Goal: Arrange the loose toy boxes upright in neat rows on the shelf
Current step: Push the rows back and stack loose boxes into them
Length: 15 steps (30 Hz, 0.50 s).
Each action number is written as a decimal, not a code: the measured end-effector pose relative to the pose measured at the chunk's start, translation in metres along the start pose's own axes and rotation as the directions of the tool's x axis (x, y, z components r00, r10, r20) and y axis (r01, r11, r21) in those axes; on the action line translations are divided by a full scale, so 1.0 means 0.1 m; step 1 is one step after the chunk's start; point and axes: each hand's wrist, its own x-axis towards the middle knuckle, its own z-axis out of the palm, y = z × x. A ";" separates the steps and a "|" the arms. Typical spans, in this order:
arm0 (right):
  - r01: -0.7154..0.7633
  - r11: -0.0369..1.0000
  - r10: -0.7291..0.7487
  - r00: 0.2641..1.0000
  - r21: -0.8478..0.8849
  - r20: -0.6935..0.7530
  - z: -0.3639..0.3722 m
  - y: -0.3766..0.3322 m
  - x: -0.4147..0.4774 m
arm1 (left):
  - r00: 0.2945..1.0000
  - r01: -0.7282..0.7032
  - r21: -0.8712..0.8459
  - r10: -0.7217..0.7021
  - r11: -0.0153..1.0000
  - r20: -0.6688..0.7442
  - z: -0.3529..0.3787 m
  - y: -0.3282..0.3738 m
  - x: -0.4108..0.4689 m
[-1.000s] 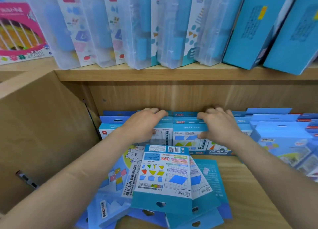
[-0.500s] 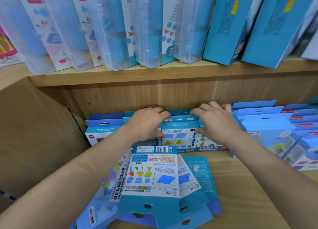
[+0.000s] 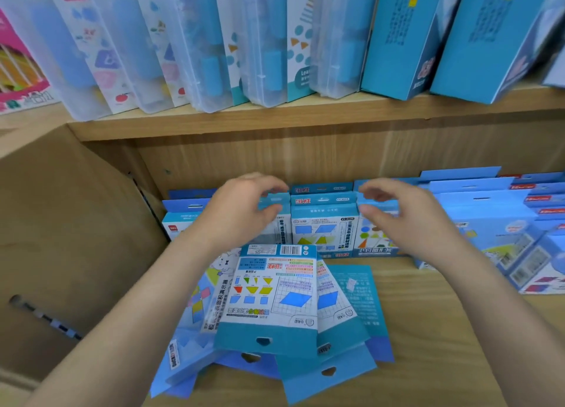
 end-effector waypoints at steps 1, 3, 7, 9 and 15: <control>-0.041 0.985 0.036 0.999 0.170 0.034 -0.04 -0.03 -0.12 | 0.999 0.038 -0.064 -0.039 0.997 -0.024 -0.06 0.03 -0.15; -0.077 0.926 0.042 0.994 0.370 0.100 -0.04 -0.08 -0.38 | 0.995 0.096 -0.137 -0.100 0.986 -0.022 -0.13 0.11 -0.47; -0.089 0.895 0.003 0.981 0.438 0.194 0.17 -0.12 -0.82 | 0.992 0.122 -0.199 -0.118 0.972 0.034 -0.04 0.19 -1.08; -0.081 0.900 -0.011 0.978 0.429 0.209 0.29 -0.13 -0.93 | 0.991 0.119 -0.211 -0.101 0.970 0.093 0.08 0.15 -1.28; -0.047 0.918 -0.053 0.970 0.394 0.238 0.47 -0.24 -1.04 | 0.992 0.071 -0.096 -0.060 0.993 0.109 0.39 0.08 -1.56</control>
